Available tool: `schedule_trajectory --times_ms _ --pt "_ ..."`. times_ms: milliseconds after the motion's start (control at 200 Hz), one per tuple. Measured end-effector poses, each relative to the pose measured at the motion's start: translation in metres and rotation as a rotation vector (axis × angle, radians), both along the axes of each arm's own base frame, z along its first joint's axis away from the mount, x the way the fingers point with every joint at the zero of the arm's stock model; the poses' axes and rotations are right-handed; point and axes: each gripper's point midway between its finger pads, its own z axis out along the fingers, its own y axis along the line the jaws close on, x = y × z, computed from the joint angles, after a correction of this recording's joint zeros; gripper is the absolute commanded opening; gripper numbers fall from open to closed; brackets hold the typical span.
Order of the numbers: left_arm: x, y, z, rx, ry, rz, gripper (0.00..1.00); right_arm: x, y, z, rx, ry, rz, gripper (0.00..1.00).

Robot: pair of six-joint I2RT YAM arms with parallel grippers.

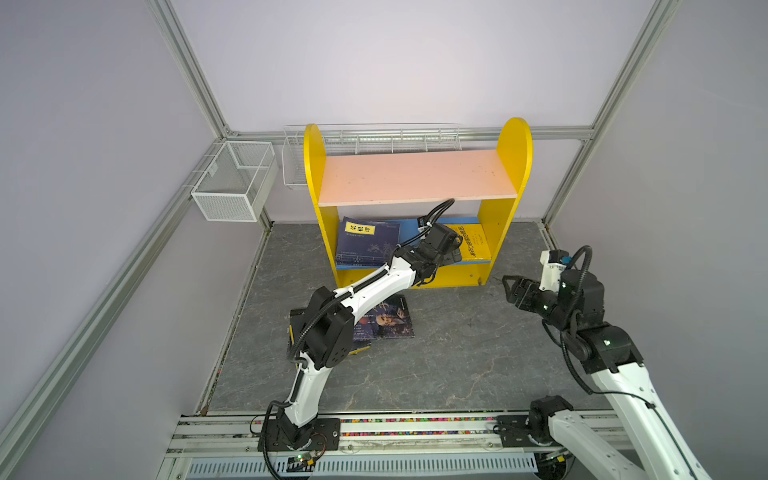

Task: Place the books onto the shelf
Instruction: 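Push the yellow comic deeper onto the blue shelf with the left gripper, then reach both grippers down to the purple book on the table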

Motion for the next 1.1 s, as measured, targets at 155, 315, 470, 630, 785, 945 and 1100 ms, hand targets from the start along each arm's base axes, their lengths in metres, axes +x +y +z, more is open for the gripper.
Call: schedule_trajectory --times_ms 155,315,470,630,785,945,1100 --pt "0.003 -0.003 -0.005 0.03 0.015 -0.003 1.0 0.0 0.0 0.0 0.0 0.002 0.003 0.74" --pt "0.003 0.0 -0.005 0.067 0.013 -0.004 0.99 -0.001 0.0 0.0 0.0 0.0 0.002 0.74" --pt "0.003 0.005 -0.004 0.121 -0.009 0.004 1.0 -0.001 0.0 0.0 0.001 0.0 0.003 0.74" --pt "0.0 0.012 0.004 0.187 -0.042 -0.006 1.0 -0.001 0.002 0.0 -0.001 0.0 0.013 0.74" --pt "-0.023 0.019 0.05 0.227 -0.128 -0.039 1.0 -0.002 0.013 0.001 -0.005 -0.009 0.067 0.73" --pt "-0.087 0.056 0.104 0.217 -0.193 -0.051 1.0 -0.009 0.057 -0.007 -0.053 -0.009 0.222 0.73" --pt "-0.13 0.13 0.09 0.201 -0.12 -0.002 1.0 -0.009 0.097 -0.028 -0.103 0.029 0.333 0.73"
